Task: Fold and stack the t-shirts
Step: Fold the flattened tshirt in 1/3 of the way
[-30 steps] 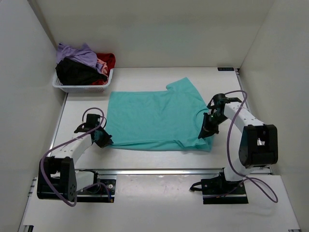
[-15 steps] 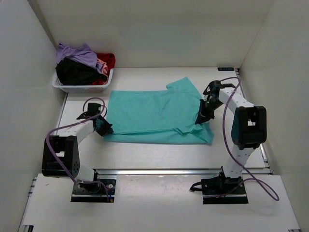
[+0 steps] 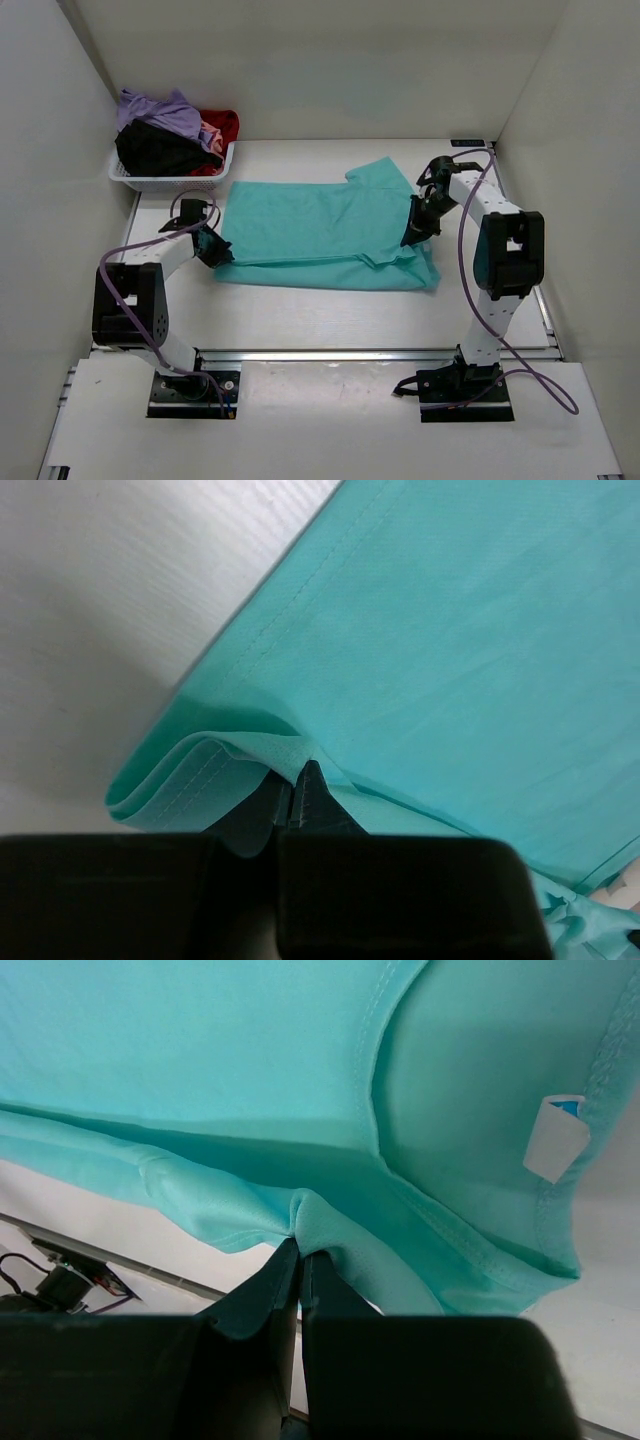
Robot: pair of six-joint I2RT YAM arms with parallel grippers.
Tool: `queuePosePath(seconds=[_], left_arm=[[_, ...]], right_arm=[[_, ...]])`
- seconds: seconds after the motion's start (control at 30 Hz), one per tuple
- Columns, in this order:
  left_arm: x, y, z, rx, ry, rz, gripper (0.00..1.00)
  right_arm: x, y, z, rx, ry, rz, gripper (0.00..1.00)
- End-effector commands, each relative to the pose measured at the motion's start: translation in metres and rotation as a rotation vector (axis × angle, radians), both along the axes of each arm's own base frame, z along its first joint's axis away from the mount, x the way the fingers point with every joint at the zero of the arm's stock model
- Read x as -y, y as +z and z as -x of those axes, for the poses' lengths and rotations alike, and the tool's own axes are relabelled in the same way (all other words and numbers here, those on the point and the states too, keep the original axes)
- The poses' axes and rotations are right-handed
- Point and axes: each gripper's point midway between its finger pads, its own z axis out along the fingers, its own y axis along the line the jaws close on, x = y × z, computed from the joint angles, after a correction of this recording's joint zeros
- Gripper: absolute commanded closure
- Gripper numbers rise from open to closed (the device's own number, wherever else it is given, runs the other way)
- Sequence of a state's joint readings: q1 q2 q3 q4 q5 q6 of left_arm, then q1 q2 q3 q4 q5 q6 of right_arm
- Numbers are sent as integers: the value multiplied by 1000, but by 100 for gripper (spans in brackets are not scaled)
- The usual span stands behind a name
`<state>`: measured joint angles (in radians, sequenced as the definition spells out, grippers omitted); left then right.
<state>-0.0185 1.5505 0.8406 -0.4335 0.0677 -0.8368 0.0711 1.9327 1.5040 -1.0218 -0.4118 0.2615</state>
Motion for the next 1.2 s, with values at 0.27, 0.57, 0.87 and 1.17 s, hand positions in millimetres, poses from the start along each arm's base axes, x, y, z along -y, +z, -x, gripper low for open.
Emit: queuePosePath(seconds=[0.27,0.57,0.87,1.17], left_arm=[[-2,16,-29,69,16,23,96],[-16,40,-65,181,52,32,63],[-13,52,-53,204,61,40,63],[18,11,-38,129,25,36,66]], right_arm=[[-7,10,-19,30,10,-8,100],[1,18,-37,87,-51,-2,65],[3,41,-57,226,-38,91,43],[-32,0,-27,235,60,101,46]])
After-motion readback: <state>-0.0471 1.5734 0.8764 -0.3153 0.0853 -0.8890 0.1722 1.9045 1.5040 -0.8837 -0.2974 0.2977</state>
